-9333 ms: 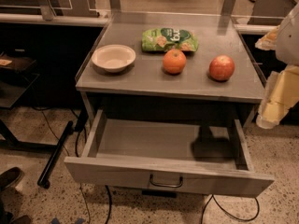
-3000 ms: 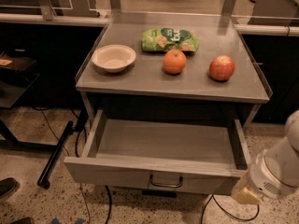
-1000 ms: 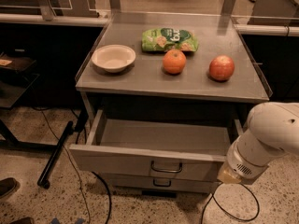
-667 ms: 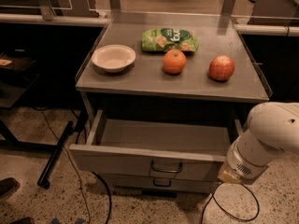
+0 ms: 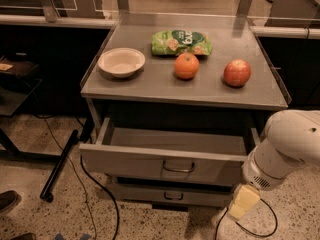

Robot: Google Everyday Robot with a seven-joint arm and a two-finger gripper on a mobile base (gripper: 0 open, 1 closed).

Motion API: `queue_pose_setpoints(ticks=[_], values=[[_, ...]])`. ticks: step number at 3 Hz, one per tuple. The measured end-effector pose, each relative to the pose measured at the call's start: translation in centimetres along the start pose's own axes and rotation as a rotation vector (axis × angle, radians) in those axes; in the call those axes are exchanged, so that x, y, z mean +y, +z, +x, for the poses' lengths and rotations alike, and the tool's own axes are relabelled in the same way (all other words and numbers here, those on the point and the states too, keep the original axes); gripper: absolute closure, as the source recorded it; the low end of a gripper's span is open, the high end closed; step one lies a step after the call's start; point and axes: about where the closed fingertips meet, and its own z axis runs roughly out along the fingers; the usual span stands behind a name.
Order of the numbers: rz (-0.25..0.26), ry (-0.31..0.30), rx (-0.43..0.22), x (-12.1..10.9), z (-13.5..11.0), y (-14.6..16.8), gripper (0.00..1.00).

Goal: Close top drawer

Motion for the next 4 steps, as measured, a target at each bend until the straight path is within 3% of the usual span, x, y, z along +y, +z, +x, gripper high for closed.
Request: queue_pose_setpoints(ticks=[1,3,4], values=[[0.000,0.000,0.000,0.0,0.0,0.0,0.12],[0.000,0.000,0.000,0.0,0.0,0.0,0.57],[0.030,0.014,-0.014,-1.4,-1.0,-0.3,0.80]])
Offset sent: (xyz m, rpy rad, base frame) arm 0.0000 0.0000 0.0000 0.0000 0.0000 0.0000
